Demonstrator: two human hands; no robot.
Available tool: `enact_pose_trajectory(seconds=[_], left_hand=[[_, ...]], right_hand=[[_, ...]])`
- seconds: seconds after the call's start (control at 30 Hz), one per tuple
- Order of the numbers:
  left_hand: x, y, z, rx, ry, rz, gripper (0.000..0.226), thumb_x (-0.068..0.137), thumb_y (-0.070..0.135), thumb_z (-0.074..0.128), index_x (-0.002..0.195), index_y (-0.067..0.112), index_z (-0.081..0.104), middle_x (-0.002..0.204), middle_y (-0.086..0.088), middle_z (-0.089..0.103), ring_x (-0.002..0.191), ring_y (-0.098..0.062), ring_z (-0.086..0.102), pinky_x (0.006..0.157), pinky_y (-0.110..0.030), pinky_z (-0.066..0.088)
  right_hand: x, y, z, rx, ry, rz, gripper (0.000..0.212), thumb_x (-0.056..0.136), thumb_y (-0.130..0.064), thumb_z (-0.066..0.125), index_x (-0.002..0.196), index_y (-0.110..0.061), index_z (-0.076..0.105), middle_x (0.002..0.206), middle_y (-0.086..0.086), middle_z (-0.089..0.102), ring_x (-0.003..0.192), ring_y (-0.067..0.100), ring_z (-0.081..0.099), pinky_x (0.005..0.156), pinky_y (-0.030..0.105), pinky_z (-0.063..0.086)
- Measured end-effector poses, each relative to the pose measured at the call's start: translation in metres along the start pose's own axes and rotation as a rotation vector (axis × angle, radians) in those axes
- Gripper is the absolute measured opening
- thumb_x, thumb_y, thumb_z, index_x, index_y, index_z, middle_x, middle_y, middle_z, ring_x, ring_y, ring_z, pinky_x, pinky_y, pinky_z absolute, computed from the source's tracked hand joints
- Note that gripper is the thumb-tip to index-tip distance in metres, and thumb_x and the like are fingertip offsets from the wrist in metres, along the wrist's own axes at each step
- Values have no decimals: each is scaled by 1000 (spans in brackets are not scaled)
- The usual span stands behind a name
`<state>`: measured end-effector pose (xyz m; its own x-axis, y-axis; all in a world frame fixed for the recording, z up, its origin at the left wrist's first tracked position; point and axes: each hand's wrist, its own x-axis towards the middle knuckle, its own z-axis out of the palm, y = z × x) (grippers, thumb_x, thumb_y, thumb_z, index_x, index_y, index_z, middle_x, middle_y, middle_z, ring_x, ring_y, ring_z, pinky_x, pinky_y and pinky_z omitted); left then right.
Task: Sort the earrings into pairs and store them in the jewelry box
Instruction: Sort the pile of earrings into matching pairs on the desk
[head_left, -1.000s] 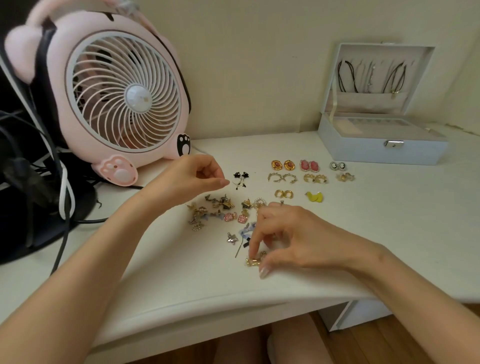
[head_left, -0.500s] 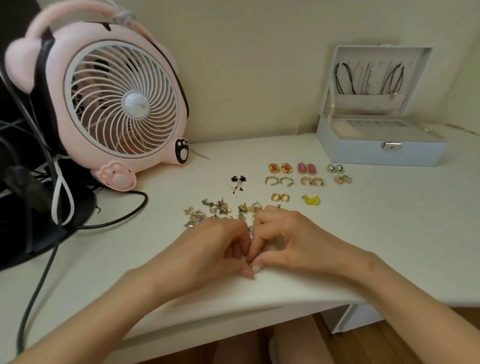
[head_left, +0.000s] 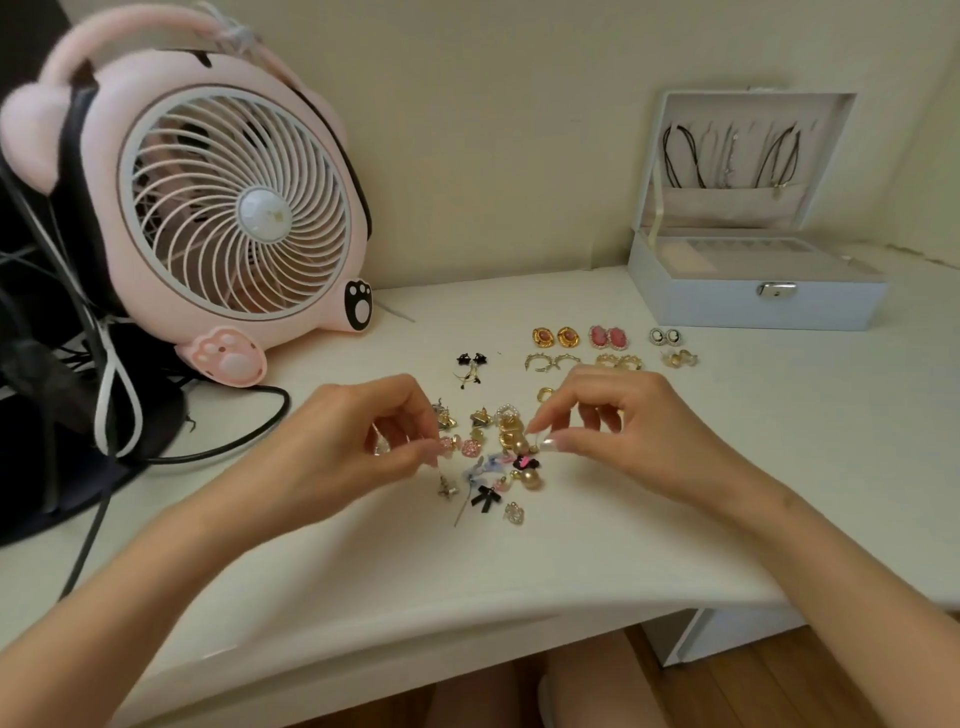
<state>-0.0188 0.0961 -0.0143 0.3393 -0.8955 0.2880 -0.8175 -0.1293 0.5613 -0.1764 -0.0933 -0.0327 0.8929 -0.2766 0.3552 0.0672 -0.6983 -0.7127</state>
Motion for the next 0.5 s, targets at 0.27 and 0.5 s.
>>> enact_pose_trajectory(seconds=[0.27,0.5], left_hand=[[40,4,-9,-102,21,-9,8,87,16,58,82,21,63,77,2,68,73,-10,63,72,-33,53],[57,-13,3,-320,85,-108,9,84,23,63,86,15,66,80,-2,69,72,-11,59,70,-24,48]], right_hand=[[-8,12,3,-85,-8,73,25,78,-7,71,80,-32,74,76,-8,59,64,7,45,61,12,36],[-14,15,16,-65,-113,86,10,76,-27,75,85,-32,74,80,-8,58,70,13,50,63,14,37]])
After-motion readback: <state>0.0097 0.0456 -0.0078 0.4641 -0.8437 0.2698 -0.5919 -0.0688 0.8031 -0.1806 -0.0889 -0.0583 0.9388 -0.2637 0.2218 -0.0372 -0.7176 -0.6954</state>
